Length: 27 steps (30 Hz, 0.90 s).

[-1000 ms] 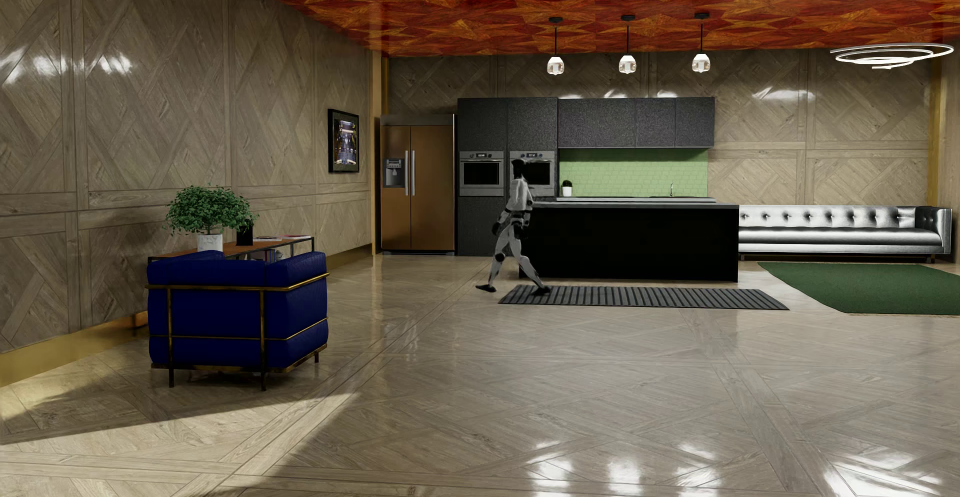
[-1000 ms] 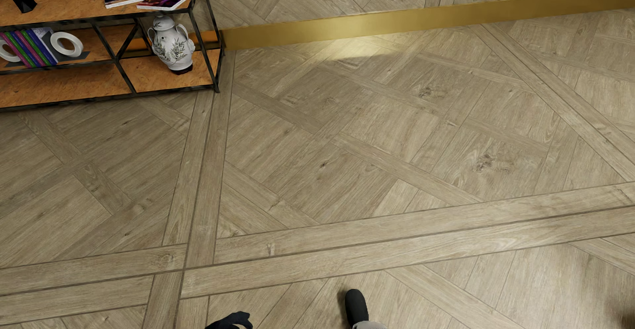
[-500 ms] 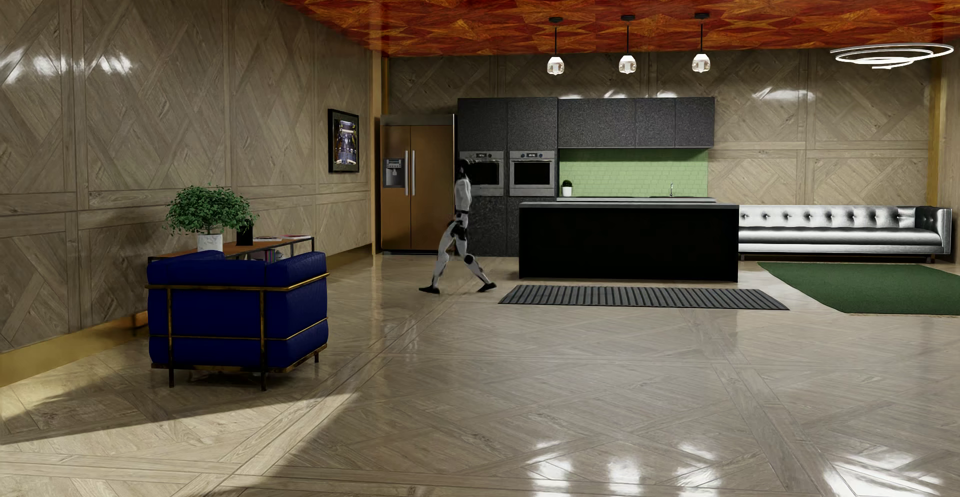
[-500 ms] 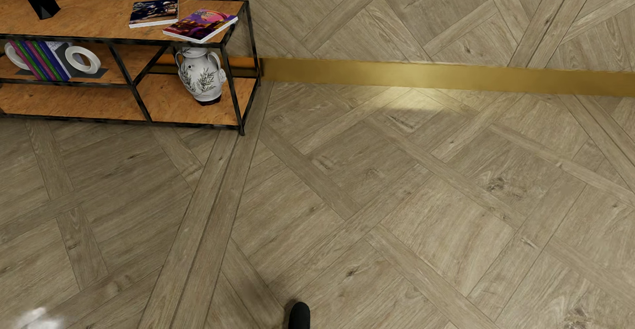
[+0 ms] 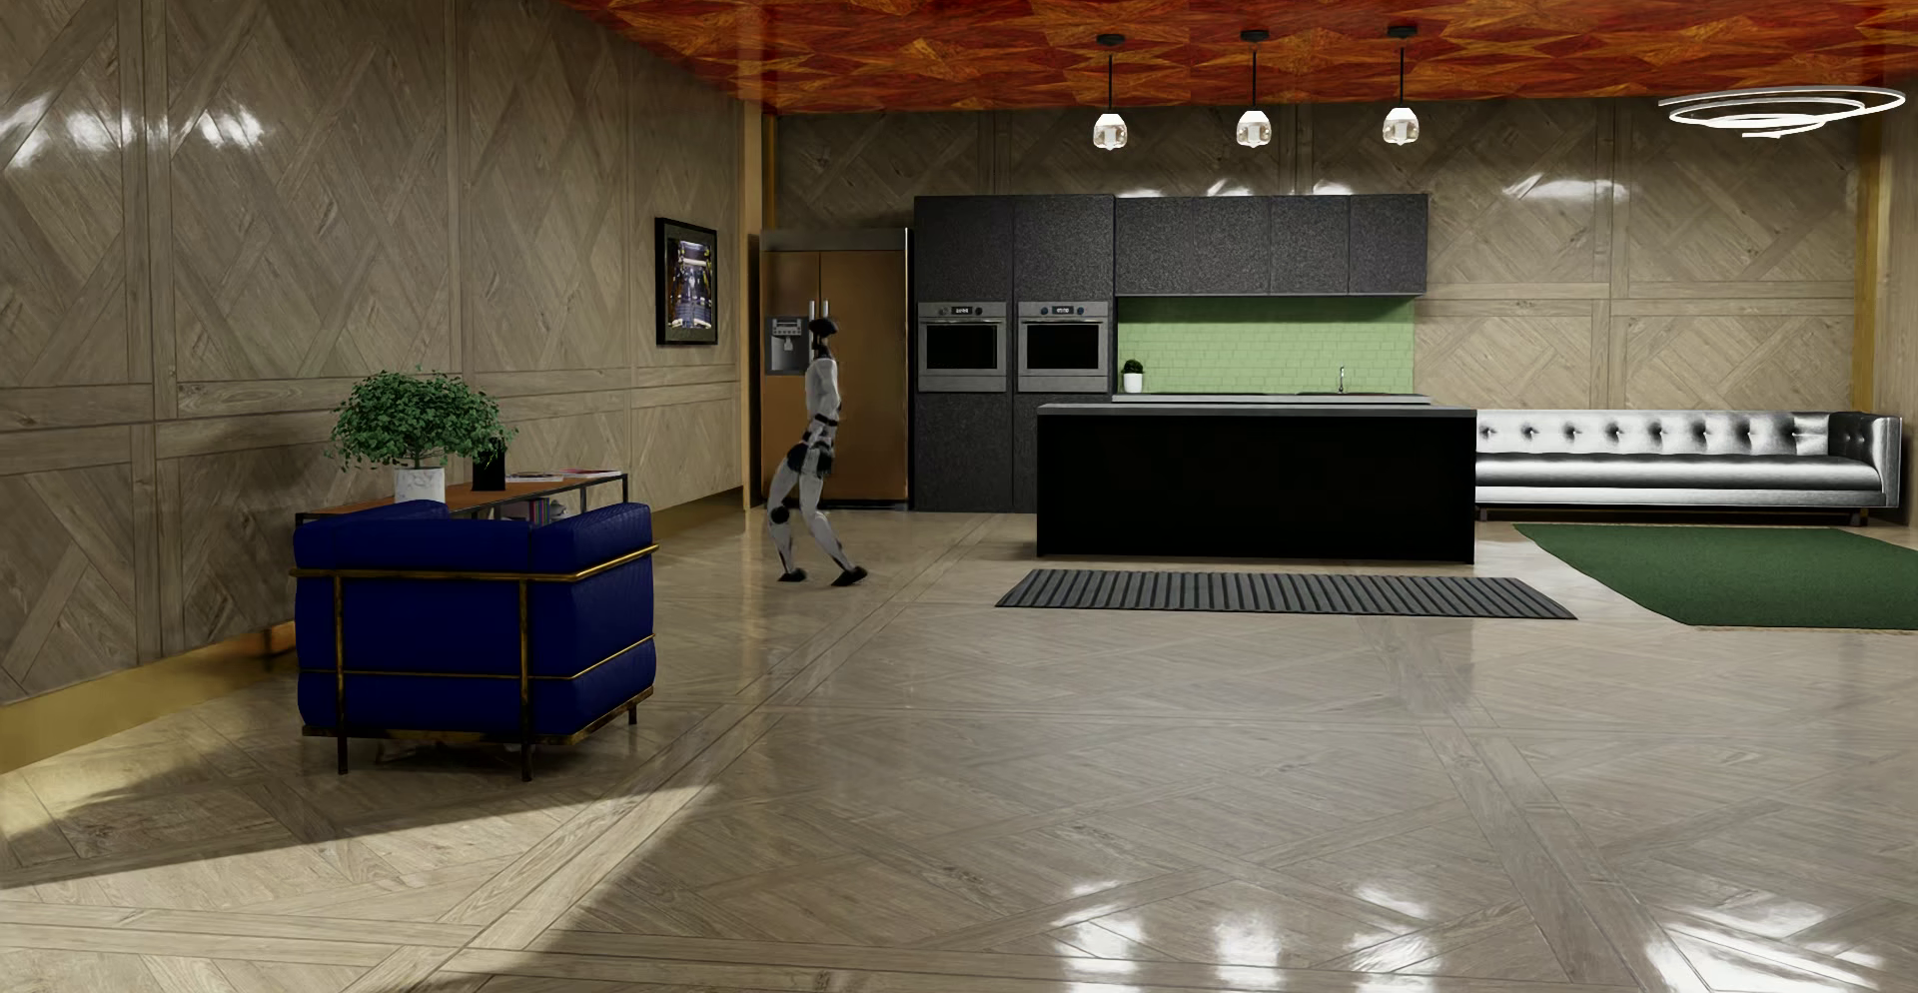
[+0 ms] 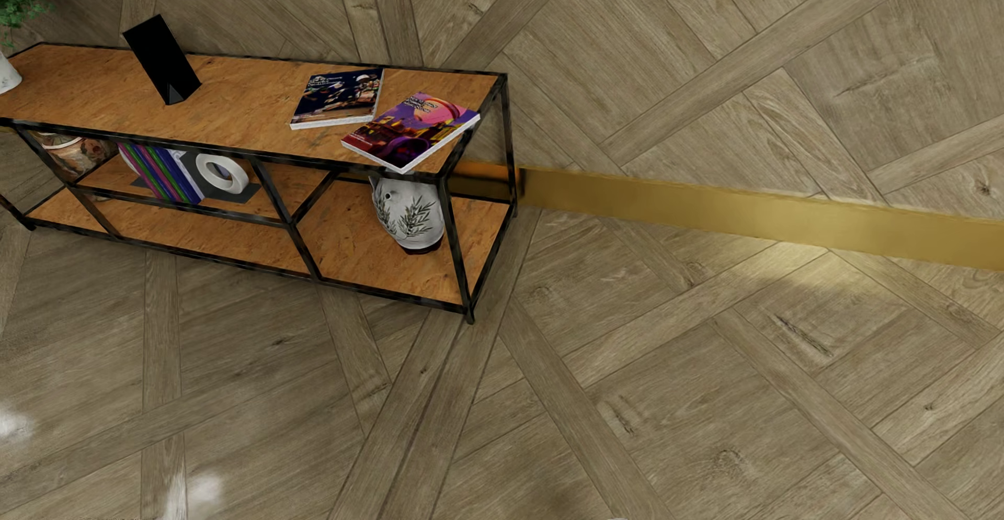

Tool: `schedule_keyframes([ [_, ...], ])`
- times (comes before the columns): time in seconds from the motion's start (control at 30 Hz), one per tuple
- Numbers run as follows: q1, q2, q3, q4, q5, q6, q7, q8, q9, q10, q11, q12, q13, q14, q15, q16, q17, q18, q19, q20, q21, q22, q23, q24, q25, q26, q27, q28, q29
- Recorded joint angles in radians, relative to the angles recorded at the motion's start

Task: Approach dark armchair

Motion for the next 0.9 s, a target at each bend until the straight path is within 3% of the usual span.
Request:
schedule_keyframes([
  [0.03,-0.051,0.031,-0.025,0.018,-0.004,0.02,0.0,0.0,0.006,0.113,0.039,-0.012,-0.025,0.125,-0.106,-0.036,-0.001,0.0,0.0,0.039,0.011,0.024,0.024,0.0,0.0,0.0,0.0,0.0,0.0],
  [0.1,-0.159,0.113,0.009,0.058,-0.037,0.056,0.0,0.0,0.028,0.213,0.022,-0.044,-0.091,0.392,-0.203,-0.072,-0.036,0.0,0.0,-0.05,0.014,0.032,0.049,0.0,0.0,0.0,0.0,0.0,0.0],
  [0.13,-0.233,0.152,0.042,0.077,-0.067,0.06,0.0,0.0,0.025,0.234,0.002,-0.03,-0.101,0.423,-0.23,-0.079,-0.042,0.0,0.0,-0.064,-0.027,0.011,0.03,0.0,0.0,0.0,0.0,0.0,0.0],
  [0.27,-0.474,0.346,0.16,0.168,-0.123,0.023,0.0,0.0,0.005,0.115,-0.042,0.062,-0.105,0.353,-0.357,-0.095,-0.042,0.0,0.0,-0.162,-0.05,0.093,-0.093,0.0,0.0,0.0,0.0,0.0,0.0],
  [0.33,-0.569,0.454,0.215,0.196,-0.102,0.0,0.0,0.0,-0.008,-0.034,-0.081,0.119,-0.12,0.307,-0.401,-0.084,-0.032,0.0,0.0,-0.168,-0.043,0.138,-0.146,0.0,0.0,0.0,0.0,0.0,0.0],
  [0.4,-0.643,0.535,0.274,0.221,-0.062,-0.012,0.0,0.0,-0.015,-0.13,-0.11,0.167,-0.155,0.162,-0.451,-0.065,-0.039,0.0,0.0,-0.211,-0.044,0.196,-0.185,0.0,0.0,0.0,0.0,0.0,0.0],
  [0.43,-0.675,0.556,0.321,0.242,-0.06,-0.024,0.0,0.0,-0.008,-0.137,-0.103,0.186,-0.187,0.164,-0.476,-0.055,-0.045,0.0,0.0,-0.241,-0.016,0.227,-0.2,0.0,0.0,0.0,0.0,0.0,0.0],
  [0.5,-0.768,0.618,0.398,0.247,-0.086,-0.062,0.0,0.0,0.017,-0.003,-0.082,0.22,-0.232,0.45,-0.446,-0.045,-0.06,0.0,0.0,-0.265,-0.007,0.283,-0.217,0.0,0.0,0.0,0.0,0.0,0.0],
  [0.53,-0.787,0.643,0.415,0.221,-0.1,-0.084,0.0,0.0,0.022,0.059,-0.068,0.211,-0.228,0.484,-0.372,-0.048,-0.059,0.0,0.0,-0.294,-0.031,0.324,-0.215,0.0,0.0,0.0,0.0,0.0,0.0],
  [0.57,-0.76,0.619,0.429,0.188,-0.124,-0.1,0.0,0.0,0.009,0.078,0.002,0.21,-0.21,0.435,-0.266,-0.047,-0.057,0.0,0.0,-0.324,-0.044,0.339,-0.2,0.0,0.0,0.0,0.0,0.0,0.0],
  [0.6,-0.724,0.543,0.415,0.163,-0.117,-0.104,0.0,0.0,-0.009,0.092,0.095,0.223,-0.195,0.367,-0.168,-0.052,-0.054,0.0,0.0,-0.309,-0.031,0.337,-0.173,0.0,0.0,0.0,0.0,0.0,0.0],
  [0.63,-0.676,0.455,0.359,0.132,-0.093,-0.109,0.0,0.0,-0.016,0.091,0.236,0.235,-0.189,0.3,-0.158,-0.053,-0.049,0.0,0.0,-0.278,-0.022,0.307,-0.147,0.0,0.0,0.0,0.0,0.0,0.0],
  [0.73,-0.376,0.184,0.187,0.006,-0.027,-0.121,0.0,0.0,0.029,-0.051,0.611,0.139,-0.126,0.172,-0.336,-0.046,-0.035,0.0,0.0,-0.297,0.021,0.216,-0.116,0.0,0.0,0.0,0.0,0.0,0.0],
  [0.8,-0.174,-0.032,0.085,-0.025,0.021,-0.117,0.0,0.0,0.035,-0.166,0.577,0.065,-0.078,0.054,-0.411,-0.04,-0.04,0.0,0.0,-0.178,0.088,0.11,-0.09,0.0,0.0,0.0,0.0,0.0,0.0],
  [0.83,-0.066,-0.088,0.027,0.005,0.052,-0.107,0.0,0.0,0.041,-0.204,0.457,0.034,-0.047,-0.003,-0.413,-0.032,-0.038,0.0,0.0,-0.119,0.099,0.053,-0.077,0.0,0.0,0.0,0.0,0.0,0.0],
  [0.9,0.084,-0.19,-0.063,0.034,0.046,-0.109,0.0,0.0,0.02,-0.263,0.151,-0.041,0.002,-0.109,-0.348,-0.017,-0.034,0.0,0.0,0.003,0.128,-0.06,-0.047,0.0,0.0,0.0,0.0,0.0,0.0],
])
